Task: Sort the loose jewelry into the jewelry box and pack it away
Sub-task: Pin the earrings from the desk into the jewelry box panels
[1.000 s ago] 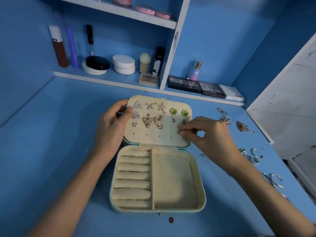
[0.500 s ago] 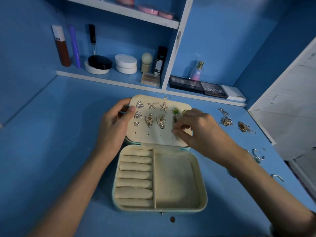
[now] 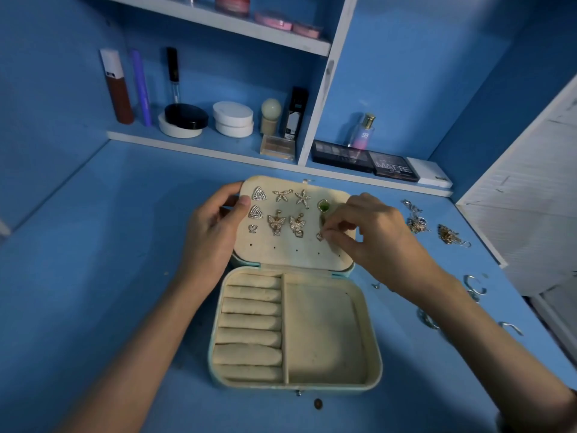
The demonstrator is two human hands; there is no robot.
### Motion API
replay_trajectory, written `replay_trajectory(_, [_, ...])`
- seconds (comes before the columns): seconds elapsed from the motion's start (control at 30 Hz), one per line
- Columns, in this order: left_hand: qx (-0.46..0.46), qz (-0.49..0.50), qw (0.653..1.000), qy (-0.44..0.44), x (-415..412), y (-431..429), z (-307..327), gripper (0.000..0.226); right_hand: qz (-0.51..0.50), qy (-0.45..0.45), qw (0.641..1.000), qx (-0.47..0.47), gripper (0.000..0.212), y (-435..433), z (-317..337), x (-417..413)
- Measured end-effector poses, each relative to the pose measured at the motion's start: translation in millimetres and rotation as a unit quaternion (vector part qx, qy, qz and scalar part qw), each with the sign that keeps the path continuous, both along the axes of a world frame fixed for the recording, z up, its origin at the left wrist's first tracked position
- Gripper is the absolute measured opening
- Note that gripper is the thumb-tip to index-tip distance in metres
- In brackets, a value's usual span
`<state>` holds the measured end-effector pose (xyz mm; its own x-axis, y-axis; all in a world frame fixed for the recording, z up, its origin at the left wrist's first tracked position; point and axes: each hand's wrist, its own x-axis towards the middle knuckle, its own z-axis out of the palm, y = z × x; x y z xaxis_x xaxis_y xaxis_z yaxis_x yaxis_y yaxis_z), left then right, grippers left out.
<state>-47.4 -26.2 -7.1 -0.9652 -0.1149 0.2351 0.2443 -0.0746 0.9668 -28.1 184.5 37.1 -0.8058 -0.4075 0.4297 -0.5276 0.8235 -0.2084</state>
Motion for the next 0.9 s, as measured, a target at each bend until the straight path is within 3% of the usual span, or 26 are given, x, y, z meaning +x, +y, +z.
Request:
replay_trajectory(0.23, [0.007,0.001,1.000,-0.006,0.2,0.8,1.1,0.018,-0.148,-0.023,0.982,-0.112,0.009,44.8,9.8,-15.4])
replay_trajectory(0.4, [0.000,0.005,1.000,-0.005,-0.2,1.0,0.8,0.019,-0.235,-0.075,0.965,-0.094,0.009,78.3,-2.7,-27.3])
replay_trajectory(0.63, [0.000,0.006,1.000,-0.003,-0.9,0.5,-0.1,0.023,-0.252,-0.146,0.956,-0.036,0.015,93.0,-23.0,-33.1])
replay_trajectory(0.9, [0.001,0.009,1.000,-0.007,0.2,1.6,1.9,0.019,-0.263,-0.171,0.948,-0.051,0.012,83.4,-24.5,-38.7])
